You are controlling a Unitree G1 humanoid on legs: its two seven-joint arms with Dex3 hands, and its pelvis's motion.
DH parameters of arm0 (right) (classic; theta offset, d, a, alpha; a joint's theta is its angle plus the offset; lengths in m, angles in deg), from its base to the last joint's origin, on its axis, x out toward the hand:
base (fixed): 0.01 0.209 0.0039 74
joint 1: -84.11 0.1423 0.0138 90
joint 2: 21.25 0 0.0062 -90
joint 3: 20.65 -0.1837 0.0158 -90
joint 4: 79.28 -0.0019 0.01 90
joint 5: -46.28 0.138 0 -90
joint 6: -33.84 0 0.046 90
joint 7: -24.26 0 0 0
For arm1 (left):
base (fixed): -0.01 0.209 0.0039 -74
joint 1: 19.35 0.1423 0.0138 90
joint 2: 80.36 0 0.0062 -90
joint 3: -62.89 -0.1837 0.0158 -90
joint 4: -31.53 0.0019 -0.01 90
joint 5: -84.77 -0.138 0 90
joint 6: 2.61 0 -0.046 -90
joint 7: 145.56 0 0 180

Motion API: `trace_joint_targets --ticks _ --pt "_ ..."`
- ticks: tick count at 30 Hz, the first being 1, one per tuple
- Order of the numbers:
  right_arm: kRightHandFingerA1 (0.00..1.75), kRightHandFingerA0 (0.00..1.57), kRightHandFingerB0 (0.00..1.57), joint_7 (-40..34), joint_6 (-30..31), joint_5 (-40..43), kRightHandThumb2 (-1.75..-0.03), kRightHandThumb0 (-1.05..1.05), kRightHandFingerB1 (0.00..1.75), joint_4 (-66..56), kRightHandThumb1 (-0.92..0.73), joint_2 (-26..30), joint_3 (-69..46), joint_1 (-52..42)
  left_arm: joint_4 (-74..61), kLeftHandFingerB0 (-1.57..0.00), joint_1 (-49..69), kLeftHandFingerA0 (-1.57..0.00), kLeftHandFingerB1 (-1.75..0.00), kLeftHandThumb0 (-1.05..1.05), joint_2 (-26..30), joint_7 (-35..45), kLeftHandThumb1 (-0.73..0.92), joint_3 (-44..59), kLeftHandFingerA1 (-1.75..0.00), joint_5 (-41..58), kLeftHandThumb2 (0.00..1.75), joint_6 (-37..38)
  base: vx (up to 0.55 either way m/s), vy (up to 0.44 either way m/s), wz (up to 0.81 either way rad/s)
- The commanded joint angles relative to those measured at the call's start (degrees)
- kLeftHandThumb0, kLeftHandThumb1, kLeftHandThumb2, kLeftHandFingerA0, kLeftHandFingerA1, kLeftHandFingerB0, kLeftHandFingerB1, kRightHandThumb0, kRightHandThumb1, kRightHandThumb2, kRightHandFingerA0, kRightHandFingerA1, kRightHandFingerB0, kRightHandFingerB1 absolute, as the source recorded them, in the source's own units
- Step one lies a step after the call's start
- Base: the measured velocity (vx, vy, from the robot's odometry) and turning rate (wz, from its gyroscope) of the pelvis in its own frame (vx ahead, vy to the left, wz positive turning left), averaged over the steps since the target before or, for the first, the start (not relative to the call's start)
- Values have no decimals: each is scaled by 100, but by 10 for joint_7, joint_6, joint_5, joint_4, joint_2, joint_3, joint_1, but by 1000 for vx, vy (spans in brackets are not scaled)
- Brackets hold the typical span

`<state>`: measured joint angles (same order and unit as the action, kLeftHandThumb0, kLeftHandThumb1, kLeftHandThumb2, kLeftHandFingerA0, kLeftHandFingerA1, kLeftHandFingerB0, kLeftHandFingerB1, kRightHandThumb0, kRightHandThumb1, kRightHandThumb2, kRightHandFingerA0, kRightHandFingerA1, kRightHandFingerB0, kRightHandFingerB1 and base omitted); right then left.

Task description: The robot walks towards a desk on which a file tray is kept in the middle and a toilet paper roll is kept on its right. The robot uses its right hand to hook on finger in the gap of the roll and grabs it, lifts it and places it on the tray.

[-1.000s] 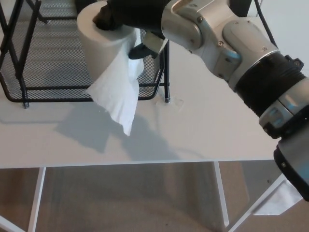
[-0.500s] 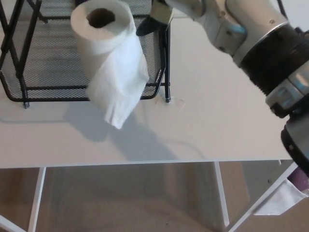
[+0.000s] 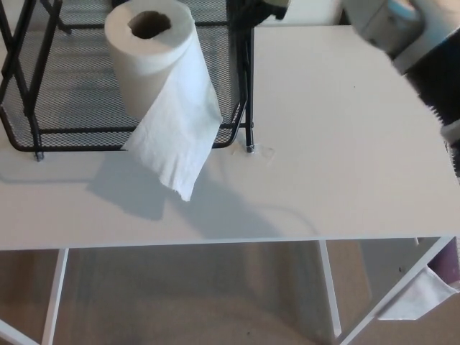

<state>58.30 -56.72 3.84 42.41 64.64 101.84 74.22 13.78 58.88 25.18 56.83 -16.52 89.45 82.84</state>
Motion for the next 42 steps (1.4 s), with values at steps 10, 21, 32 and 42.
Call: trace_joint_targets --ticks 10,21,32,42 --pt "64 29 21 154 194 235 -58 -49 36 -556 -56 185 -615 -349 4 -17 21 -31 -94 -105 15 -10 75 3 -102 -8 99 11 0 0 0" --pt "55 21 22 -106 84 274 -58 -55 35 -348 -57 130 -973 -600 8 -17 19 -36 -80 -105 23 -5 55 4 -90 -9 130 13 0 0 0" --pt "72 13 17 -319 -5 288 -77 -85 43 -184 -44 28 -971 -733 2 -5 17 -20 -66 -56 19 -1 16 0 -73 -10 106 11 0 0 0" --pt "82 42 5 -373 168 293 -92 -72 36 -103 -48 -2 -1014 -711 8 0 13 -14 -65 -60 14 -6 19 7 -71 -4 109 11 0 0 0"
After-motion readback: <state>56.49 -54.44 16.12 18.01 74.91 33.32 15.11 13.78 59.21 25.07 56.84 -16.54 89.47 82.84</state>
